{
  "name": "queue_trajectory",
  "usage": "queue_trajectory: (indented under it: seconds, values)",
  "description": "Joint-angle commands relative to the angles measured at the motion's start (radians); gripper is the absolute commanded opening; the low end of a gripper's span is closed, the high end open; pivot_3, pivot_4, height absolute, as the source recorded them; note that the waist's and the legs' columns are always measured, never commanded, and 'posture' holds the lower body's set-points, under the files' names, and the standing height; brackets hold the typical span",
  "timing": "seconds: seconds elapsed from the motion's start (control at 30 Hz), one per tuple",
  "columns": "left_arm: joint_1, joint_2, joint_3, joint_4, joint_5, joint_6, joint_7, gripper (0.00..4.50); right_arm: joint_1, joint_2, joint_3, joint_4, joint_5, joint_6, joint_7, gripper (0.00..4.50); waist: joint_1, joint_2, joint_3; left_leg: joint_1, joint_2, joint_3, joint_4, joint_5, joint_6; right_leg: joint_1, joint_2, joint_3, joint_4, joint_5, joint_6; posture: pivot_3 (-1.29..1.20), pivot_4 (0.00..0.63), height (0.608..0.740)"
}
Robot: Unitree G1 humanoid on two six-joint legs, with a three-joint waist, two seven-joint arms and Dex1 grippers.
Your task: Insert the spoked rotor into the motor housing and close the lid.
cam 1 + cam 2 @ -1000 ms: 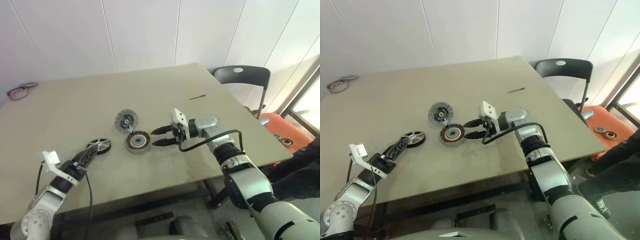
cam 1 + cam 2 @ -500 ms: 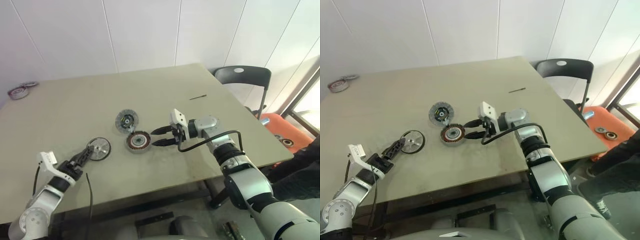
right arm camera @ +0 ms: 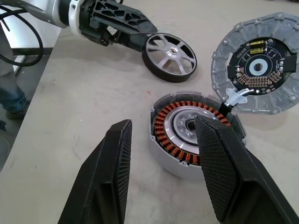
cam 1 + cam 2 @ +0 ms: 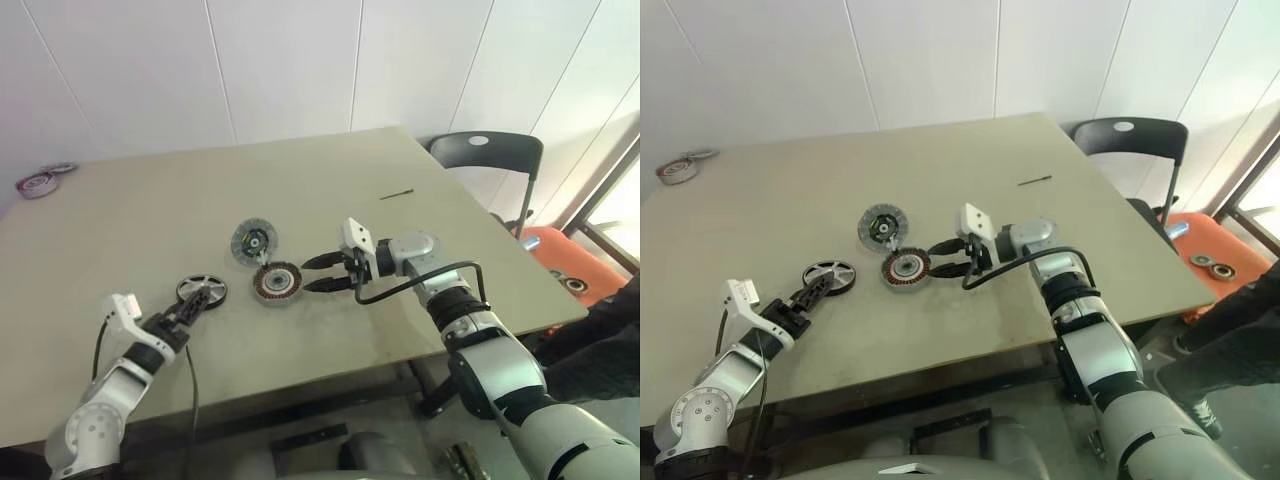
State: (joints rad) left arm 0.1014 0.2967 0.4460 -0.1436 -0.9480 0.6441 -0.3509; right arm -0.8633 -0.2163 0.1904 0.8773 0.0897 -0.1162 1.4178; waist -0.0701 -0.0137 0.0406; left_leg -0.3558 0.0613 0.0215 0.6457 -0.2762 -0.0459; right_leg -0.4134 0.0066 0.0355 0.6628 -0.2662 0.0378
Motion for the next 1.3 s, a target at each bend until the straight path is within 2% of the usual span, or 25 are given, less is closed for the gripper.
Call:
queue_trajectory:
  seconds: [0.03, 0.6, 1.3]
  values:
    - [-0.037, -0.005, -0.003, -0.100, -0.036, 0.028, 0.069, 4.50, -0.007, -0.004, -0.004, -0.038, 0.003, -0.014, -0.007, 2.23, 0.000, 0.000, 0.000, 0.000, 0.000, 0.000, 0.000, 0.000, 0.000, 0.000, 0.000, 0.001, 0.000, 0.000, 0.000, 0.00, 0.000, 0.740]
    - [-0.058, -0.014, -0.006, -0.276, -0.166, 0.121, 0.290, 4.50, -0.003, -0.007, -0.001, -0.032, -0.011, -0.023, -0.032, 2.23, -0.001, -0.001, 0.001, 0.001, 0.000, 0.001, 0.000, 0.000, 0.000, 0.000, 0.001, 0.003, 0.000, 0.000, 0.000, 0.00, 0.000, 0.740]
    - [-0.019, -0.003, -0.026, -0.292, -0.174, 0.108, 0.284, 4.50, -0.024, -0.003, -0.003, 0.015, -0.045, -0.057, -0.057, 2.23, -0.001, -0.001, 0.001, 0.001, -0.001, 0.001, 0.000, 0.000, 0.000, 0.000, 0.001, 0.005, 0.000, 0.000, 0.000, 0.00, 0.000, 0.740]
